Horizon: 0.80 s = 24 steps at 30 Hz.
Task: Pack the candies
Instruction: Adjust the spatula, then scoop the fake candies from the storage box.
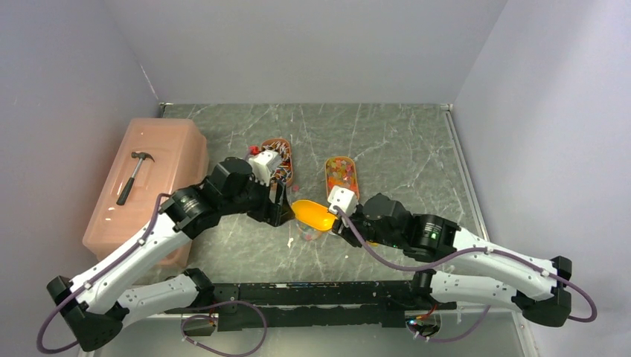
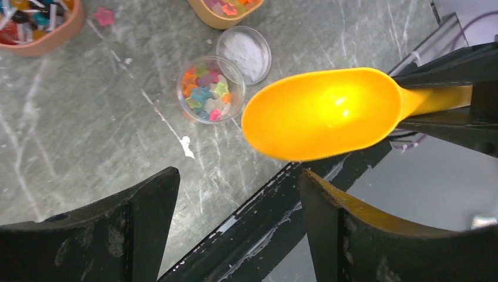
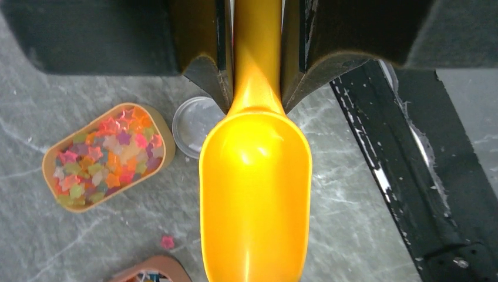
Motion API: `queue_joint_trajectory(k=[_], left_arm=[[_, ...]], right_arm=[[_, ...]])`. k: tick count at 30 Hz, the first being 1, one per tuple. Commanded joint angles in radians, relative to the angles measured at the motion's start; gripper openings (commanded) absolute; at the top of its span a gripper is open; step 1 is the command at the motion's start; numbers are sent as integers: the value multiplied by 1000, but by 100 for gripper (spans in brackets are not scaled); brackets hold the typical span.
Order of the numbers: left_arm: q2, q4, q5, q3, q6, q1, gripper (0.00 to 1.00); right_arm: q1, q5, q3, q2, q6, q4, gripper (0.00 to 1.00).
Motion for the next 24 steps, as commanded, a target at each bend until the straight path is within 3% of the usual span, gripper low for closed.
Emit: queue_joint_trajectory(k=[1, 6, 11, 24], left_arm=[[-84, -53, -136, 77, 55, 2, 80], [-180, -72, -242, 89, 79, 2, 81], [-279, -63, -324, 35, 100, 1, 81], [-352, -51, -384, -91, 149, 2, 81]], right_arm=[[-2, 84, 48, 26, 52, -25, 0], [-31, 137, 87, 77, 78, -91, 0], [-166, 60, 172, 169, 117, -176, 0], [-319, 10, 423, 416, 311, -460, 0]])
